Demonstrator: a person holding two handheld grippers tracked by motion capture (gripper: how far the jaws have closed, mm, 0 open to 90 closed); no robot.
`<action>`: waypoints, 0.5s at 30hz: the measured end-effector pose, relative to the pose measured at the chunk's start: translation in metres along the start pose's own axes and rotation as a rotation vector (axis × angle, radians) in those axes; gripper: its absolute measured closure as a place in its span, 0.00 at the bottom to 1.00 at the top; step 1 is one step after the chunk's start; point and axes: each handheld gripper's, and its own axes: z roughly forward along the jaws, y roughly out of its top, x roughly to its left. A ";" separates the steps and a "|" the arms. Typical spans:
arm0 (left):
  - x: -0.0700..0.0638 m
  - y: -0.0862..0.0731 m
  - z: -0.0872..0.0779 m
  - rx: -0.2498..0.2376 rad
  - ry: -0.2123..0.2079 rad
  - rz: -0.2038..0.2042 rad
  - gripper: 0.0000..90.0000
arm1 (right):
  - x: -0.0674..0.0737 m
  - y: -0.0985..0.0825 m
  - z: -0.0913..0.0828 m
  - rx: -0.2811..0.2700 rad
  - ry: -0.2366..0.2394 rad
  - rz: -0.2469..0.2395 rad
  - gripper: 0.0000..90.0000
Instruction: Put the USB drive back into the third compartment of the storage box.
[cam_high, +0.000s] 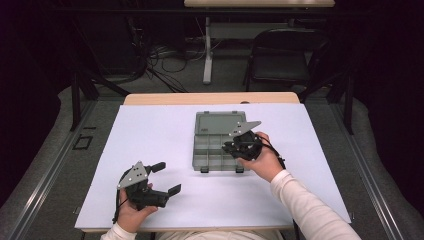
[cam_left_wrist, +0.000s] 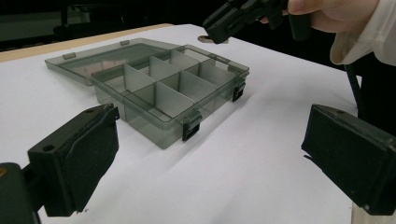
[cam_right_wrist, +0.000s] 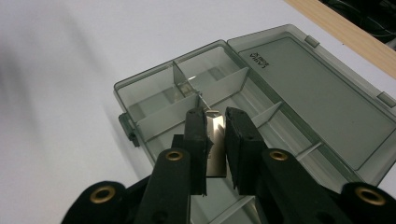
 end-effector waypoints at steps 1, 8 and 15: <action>0.000 0.000 0.000 0.001 -0.001 0.001 0.04 | -0.001 0.001 0.002 0.002 0.000 0.002 0.88; 0.000 0.000 0.001 0.005 -0.008 0.000 0.04 | -0.014 0.006 0.014 0.010 -0.022 0.030 0.88; 0.000 0.000 0.002 0.007 -0.001 -0.001 0.04 | -0.024 0.005 0.025 0.025 -0.034 0.053 0.88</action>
